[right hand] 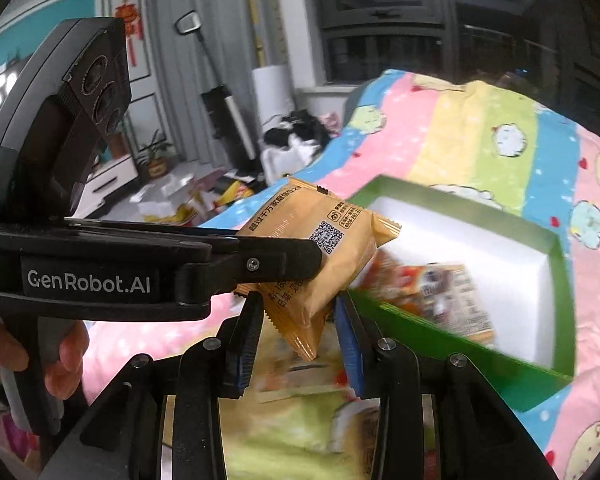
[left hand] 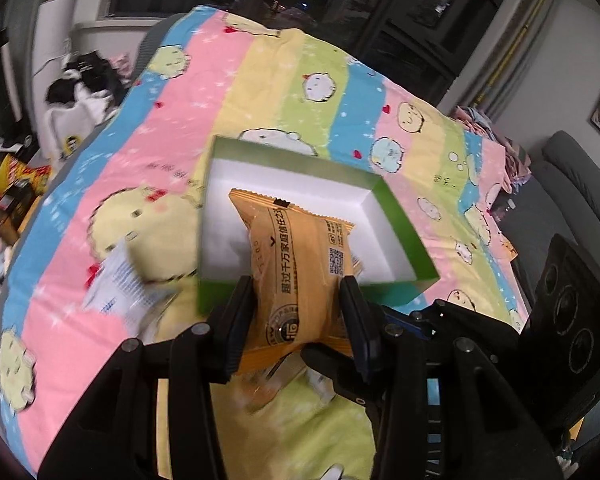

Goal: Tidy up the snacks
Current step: 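Carry the yellow bread packet with the left gripper into the green box and release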

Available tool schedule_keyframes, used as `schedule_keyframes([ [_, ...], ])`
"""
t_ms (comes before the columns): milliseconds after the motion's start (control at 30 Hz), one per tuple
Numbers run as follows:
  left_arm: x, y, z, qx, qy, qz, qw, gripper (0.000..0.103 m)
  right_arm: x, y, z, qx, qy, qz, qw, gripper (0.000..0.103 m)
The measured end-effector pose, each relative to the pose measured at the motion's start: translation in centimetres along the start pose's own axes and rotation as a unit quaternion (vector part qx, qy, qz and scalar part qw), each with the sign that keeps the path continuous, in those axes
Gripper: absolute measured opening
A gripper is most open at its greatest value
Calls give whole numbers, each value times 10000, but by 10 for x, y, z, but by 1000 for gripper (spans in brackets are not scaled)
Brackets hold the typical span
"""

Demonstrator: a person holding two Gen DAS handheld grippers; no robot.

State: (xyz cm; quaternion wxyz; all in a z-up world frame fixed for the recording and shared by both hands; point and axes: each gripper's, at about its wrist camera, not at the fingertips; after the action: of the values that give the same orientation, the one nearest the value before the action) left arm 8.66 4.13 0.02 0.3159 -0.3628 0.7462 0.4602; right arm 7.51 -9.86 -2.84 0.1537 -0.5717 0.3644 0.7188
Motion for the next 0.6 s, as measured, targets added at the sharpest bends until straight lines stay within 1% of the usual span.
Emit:
schedule_keyframes([
  [167,-15,-31,-20,166,-221,78,9996,43,-10,0,-35,283,-123,-61,9995,38],
  [367,-24,-67,-33,278,-306,236,9989,43,-12,-6,-68,512,-350,-51,9981,38],
  [600,-25,-100,-38,231,-359,392,9983,43,-9,-17,-96,619,-641,47,9960,39],
])
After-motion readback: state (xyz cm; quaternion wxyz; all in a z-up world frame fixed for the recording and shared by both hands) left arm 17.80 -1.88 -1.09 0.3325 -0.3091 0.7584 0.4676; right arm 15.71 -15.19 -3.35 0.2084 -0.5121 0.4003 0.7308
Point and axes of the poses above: each gripper's, at about its wrist camera, not at the fingertips, and y roughly against the way its jaws point, z to its left, x to its underside, and after that the axes turned 13 degrees about -z, right-handed
